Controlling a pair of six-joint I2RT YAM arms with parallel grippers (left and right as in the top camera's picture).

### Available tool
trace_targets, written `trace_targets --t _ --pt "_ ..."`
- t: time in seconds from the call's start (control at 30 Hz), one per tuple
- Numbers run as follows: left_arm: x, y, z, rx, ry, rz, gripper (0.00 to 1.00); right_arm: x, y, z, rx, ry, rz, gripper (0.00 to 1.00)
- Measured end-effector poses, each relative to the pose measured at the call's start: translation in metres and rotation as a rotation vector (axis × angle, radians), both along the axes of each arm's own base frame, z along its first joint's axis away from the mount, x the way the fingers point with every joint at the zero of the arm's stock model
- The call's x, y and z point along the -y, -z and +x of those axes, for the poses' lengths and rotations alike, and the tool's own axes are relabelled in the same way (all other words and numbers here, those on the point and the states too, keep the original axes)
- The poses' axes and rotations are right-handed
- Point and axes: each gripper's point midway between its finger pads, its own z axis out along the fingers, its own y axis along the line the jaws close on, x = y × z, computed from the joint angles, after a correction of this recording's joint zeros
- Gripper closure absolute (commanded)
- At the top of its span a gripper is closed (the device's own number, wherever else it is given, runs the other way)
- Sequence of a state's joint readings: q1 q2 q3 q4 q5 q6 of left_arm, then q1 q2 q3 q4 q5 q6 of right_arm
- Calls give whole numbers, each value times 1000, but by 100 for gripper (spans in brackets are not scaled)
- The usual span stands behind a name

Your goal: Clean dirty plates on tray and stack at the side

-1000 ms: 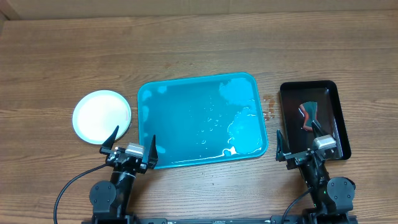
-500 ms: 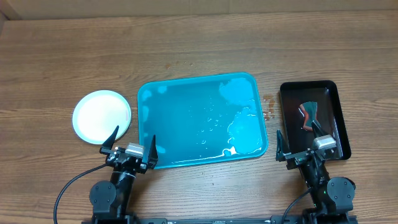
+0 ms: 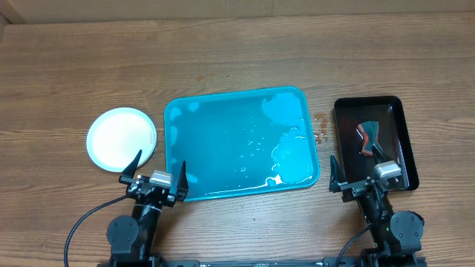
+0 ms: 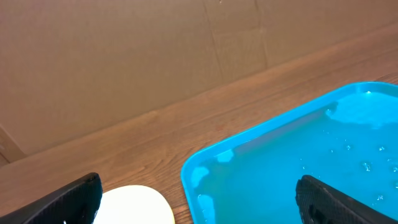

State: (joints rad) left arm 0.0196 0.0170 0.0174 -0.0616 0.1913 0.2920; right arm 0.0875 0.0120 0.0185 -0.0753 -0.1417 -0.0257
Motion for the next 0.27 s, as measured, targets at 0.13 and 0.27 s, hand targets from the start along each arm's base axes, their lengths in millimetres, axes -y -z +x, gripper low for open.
trace_targets --t 0.13,0.27 --pt "0 0 0 0 0 0 0 0 0 0 0 0 0 0" --pt "0 0 0 0 0 0 0 0 0 0 0 0 0 0"
